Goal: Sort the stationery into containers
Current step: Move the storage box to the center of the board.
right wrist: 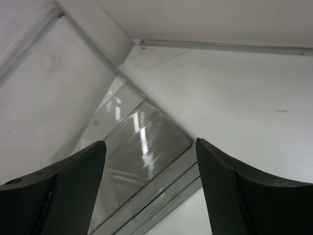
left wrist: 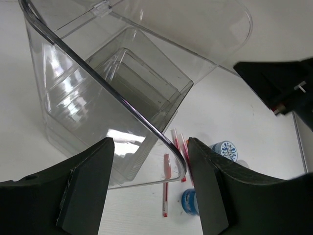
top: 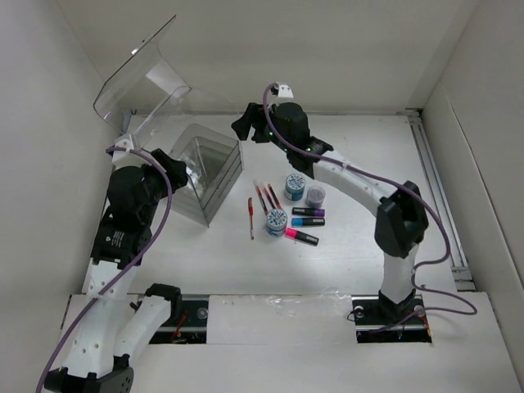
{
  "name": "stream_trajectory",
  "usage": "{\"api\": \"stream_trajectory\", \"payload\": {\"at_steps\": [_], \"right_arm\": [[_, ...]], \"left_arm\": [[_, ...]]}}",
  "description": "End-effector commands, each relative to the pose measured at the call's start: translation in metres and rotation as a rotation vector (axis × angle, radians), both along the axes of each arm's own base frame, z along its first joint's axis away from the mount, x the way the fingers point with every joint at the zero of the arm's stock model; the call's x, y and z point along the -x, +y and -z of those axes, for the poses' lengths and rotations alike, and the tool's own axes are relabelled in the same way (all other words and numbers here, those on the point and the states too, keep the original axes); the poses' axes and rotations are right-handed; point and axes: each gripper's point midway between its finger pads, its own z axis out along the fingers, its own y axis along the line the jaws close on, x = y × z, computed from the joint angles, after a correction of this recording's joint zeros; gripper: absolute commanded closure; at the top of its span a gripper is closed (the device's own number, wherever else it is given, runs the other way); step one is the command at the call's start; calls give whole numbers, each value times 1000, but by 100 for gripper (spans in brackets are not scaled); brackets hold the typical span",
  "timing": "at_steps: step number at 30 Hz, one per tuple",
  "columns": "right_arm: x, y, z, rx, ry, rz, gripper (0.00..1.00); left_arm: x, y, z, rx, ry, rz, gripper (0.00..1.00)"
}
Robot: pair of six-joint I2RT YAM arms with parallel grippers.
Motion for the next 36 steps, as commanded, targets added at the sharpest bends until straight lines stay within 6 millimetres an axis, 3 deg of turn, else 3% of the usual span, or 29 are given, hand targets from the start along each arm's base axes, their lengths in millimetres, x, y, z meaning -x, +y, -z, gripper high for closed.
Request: {"api": "stream_trajectory", "payload": {"at_steps": [1,4,5,8,9,12,13,15,18,19,24,25,27,35,36], "right_arm": [[-34,6,-18,16,-87,-32,20],[-45,20,-21,3,-93,-101,19],[-55,23,-1,19,-68,-103,19],[-57,35,-3,1,-80,-179,21],[-57,40,6,4,-69,-203,27],[-58,47,3,-7,-82,-234,40],[-60,48,10,-2,-73,-234,50],[-58,52,1,-12,-93,-232,64],[-61,44,9,-1,-84,-180,73],[-59,39,-3,-11,-103,-166,74],[-57,19,-1,0,-84,-76,81],[-53,20,8,4,-60,-63,81],[-54,11,3,-15,-47,-14,82],[-45,10,4,-108,-9,97,85],[-47,13,11,-118,0,98,85]], "left_arm": [[-3,-2,-22,-14,-68,22,41],[-3,0,-22,-27,-69,13,43],[-3,0,-22,-27,-69,13,43],[-7,0,-18,-37,-60,15,43],[-7,0,-18,-37,-60,15,43],[-11,-1,-10,-39,-50,16,44],[-13,-1,-8,-41,-41,16,44],[-14,-1,-12,-38,-59,15,44],[-17,-2,-12,-27,-58,13,46],[-17,-2,-12,-27,-58,13,47],[-23,7,1,-50,-10,-42,49],[-23,9,-2,-53,-10,-54,50],[-27,10,3,-61,13,-64,50],[-43,26,13,-36,54,-150,55],[-43,28,6,-37,39,-163,55]]}}
